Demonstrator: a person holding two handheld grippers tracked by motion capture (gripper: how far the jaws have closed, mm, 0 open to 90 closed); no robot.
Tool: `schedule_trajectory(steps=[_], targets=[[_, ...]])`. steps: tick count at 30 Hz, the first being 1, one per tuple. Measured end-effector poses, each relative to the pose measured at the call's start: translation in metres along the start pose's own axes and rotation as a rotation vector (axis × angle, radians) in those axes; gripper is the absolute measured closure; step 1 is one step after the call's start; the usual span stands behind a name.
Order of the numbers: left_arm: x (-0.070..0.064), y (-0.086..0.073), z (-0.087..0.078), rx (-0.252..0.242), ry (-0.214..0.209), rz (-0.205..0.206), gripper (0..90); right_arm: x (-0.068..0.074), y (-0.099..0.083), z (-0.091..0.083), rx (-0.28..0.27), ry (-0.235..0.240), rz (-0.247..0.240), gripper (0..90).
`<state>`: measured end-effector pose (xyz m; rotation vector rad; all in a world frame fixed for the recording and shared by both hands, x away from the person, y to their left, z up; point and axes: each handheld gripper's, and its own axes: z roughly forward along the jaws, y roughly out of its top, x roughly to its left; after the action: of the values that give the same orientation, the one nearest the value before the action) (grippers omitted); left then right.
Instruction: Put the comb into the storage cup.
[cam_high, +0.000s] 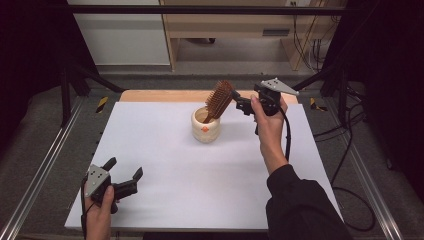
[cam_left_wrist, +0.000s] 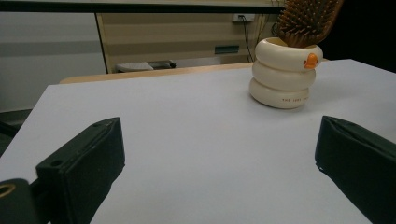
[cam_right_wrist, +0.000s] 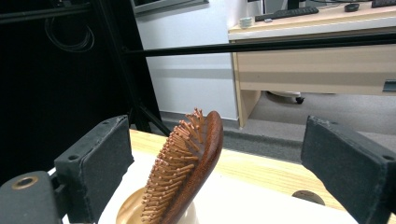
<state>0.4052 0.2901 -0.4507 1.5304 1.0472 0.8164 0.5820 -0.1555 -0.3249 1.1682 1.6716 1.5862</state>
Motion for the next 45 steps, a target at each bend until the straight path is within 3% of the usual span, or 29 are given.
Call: schedule_trajectory(steps=[12, 45], targets=[[0.001, 0.000, 0.000, -0.004, 0.001, -0.002, 1.5, -0.008, 0.008, -0.013, -0.021, 0.003, 0.016, 8.7], [0.001, 0.000, 0.000, -0.002, 0.002, -0.001, 1.5, -0.010, 0.019, -0.030, -0.047, 0.015, 0.010, 5.6]])
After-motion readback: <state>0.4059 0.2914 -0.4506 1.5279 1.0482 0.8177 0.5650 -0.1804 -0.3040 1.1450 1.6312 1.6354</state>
